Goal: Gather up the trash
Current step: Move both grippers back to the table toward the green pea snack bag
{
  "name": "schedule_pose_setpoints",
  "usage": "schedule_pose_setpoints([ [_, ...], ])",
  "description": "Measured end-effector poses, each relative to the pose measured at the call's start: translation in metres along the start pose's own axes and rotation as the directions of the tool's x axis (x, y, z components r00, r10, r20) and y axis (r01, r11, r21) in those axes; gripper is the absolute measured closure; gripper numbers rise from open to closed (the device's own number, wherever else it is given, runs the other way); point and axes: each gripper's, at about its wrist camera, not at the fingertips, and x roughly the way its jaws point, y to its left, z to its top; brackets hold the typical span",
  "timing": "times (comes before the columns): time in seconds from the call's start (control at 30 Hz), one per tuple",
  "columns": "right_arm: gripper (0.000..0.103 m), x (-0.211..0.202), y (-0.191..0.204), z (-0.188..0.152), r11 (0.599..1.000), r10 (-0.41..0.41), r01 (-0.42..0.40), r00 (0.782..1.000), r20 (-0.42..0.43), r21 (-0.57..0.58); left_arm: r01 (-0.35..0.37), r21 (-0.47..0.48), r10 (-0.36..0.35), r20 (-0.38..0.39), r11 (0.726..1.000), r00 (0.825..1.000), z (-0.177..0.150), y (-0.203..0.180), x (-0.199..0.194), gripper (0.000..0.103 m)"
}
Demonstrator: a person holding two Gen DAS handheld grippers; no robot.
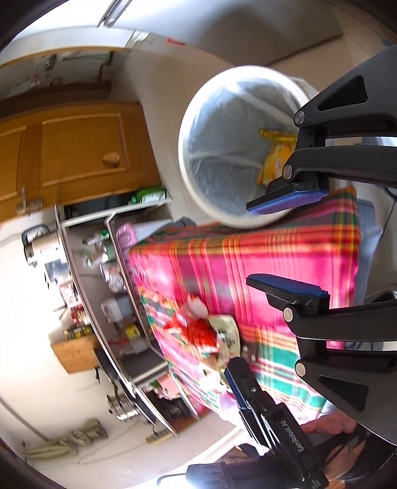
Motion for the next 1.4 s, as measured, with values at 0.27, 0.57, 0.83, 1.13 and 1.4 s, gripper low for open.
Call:
schedule_pose_setpoints([
  [0.27,0.061,0.016,0.034,0.001,0.996,0.05,-0.052,0.998,-0.023,-0.073,-0.085,-0.041,0.087,0.037,0.996,0.996,-0.013,0.033,-0.027,0.058],
  [0.57,0.059,0.041,0.062,0.004,0.986,0.09,-0.098,0.994,-0.061,-0.134,-0.188,-0.103,0.193,0.045,0.977,0.98,-0.022,0.076,-0.039,0.043],
  [0.83,0.049,0.065,0.078,0.012,0.981,0.113,-0.125,0.99,-0.089,-0.15,-0.255,-0.144,0.259,0.004,0.956,0.966,-0.027,0.111,-0.027,0.035],
  [1.13,0.045,0.089,0.086,0.019,0.977,0.117,-0.134,0.987,-0.11,-0.163,-0.261,-0.15,0.254,-0.062,0.954,0.965,-0.024,0.128,-0.003,0.03],
  [1.4,0.045,0.113,0.093,0.025,0.975,0.12,-0.144,0.983,-0.141,-0.167,-0.279,-0.148,0.273,-0.062,0.949,0.96,-0.026,0.128,-0.001,0.034],
])
